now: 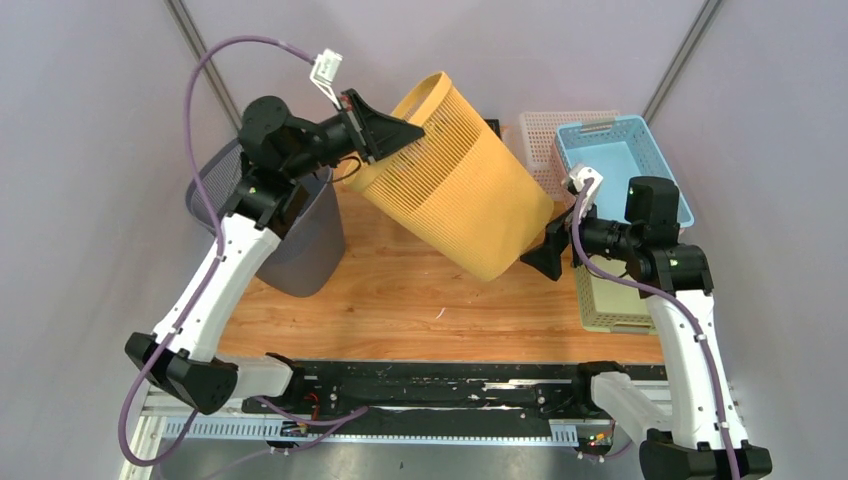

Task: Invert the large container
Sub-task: Place the container at the center of the board.

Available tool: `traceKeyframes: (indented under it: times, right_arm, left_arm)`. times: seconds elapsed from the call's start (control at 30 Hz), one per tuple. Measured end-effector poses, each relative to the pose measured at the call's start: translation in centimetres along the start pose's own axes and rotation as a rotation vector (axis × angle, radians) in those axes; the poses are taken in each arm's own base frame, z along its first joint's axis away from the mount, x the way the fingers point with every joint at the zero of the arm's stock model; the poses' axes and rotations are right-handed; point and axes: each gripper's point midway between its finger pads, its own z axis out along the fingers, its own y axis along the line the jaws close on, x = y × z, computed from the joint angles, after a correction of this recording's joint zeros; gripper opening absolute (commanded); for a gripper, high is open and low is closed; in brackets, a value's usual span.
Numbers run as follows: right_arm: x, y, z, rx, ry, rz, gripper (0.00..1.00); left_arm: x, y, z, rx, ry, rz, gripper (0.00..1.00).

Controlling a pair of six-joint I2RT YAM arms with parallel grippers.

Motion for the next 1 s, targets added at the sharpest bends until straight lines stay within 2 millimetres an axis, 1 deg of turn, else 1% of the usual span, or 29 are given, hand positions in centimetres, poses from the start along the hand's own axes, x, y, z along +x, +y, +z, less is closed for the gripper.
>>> traceKeyframes:
  times: [0.07, 0.17, 0.2, 0.23, 0.33, 0.37, 0.5, 0.63, 0.67, 0.73, 0.77, 0.83, 0.93, 1.0]
  right_arm:
    - [1.0, -0.7, -0.3, 0.045, 0.048, 0.015, 1.00]
    - [1.9, -1.8, -0.8, 0.115, 0.101, 0.021, 1.00]
    - [2.2, -2.1, -1.0, 0.138, 0.116, 0.022, 1.00]
    - [2.4, -2.4, -1.3, 0.156, 0.129, 0.023, 1.00]
    - [2.3, -2.9, -2.0, 0.203, 0.149, 0.012, 1.00]
    - [2.1, -3.0, -2.2, 0.216, 0.150, 0.004, 1.00]
    - [1.3, -3.5, -2.8, 0.255, 0.146, -0.024, 1.00]
    - [1.5, -4.2, -2.7, 0.267, 0.165, -0.022, 1.00]
    - [1.6, -4.3, -2.6, 0.265, 0.169, -0.019, 1.00]
    - [1.7, -4.4, -2.4, 0.260, 0.175, -0.016, 1.00]
    - [1.7, -4.4, -2.3, 0.253, 0.174, -0.020, 1.00]
    - [1.6, -4.1, -2.2, 0.235, 0.167, -0.031, 1.00]
    - [1.4, -3.8, -2.0, 0.211, 0.158, -0.041, 1.00]
    - [1.4, -3.8, -1.8, 0.197, 0.155, -0.043, 1.00]
  left_arm:
    - [2.2, 1.6, 0.6, -0.021, 0.039, -0.023, 0.00]
    - [6.0, 4.1, 1.3, -0.057, 0.108, -0.075, 0.00]
    - [7.7, 5.3, 1.5, -0.078, 0.135, -0.102, 0.00]
    - [8.9, 6.1, 1.6, -0.091, 0.154, -0.119, 0.00]
    - [13.0, 7.9, 1.7, -0.120, 0.219, -0.194, 0.00]
    - [13.6, 8.1, 1.8, -0.120, 0.219, -0.213, 0.00]
    - [15.3, 7.8, 1.9, -0.089, 0.214, -0.291, 0.00]
    - [15.8, 8.0, 1.9, -0.098, 0.204, -0.326, 0.00]
    - [15.8, 8.1, 1.8, -0.105, 0.200, -0.326, 0.04]
    - [15.9, 8.7, 1.6, -0.138, 0.191, -0.318, 0.18]
    - [15.9, 8.9, 1.5, -0.153, 0.187, -0.308, 0.21]
    - [15.9, 9.5, 1.1, -0.189, 0.185, -0.275, 0.27]
    - [16.6, 10.7, 0.4, -0.252, 0.198, -0.235, 0.33]
    - [17.3, 11.6, -0.1, -0.291, 0.215, -0.220, 0.34]
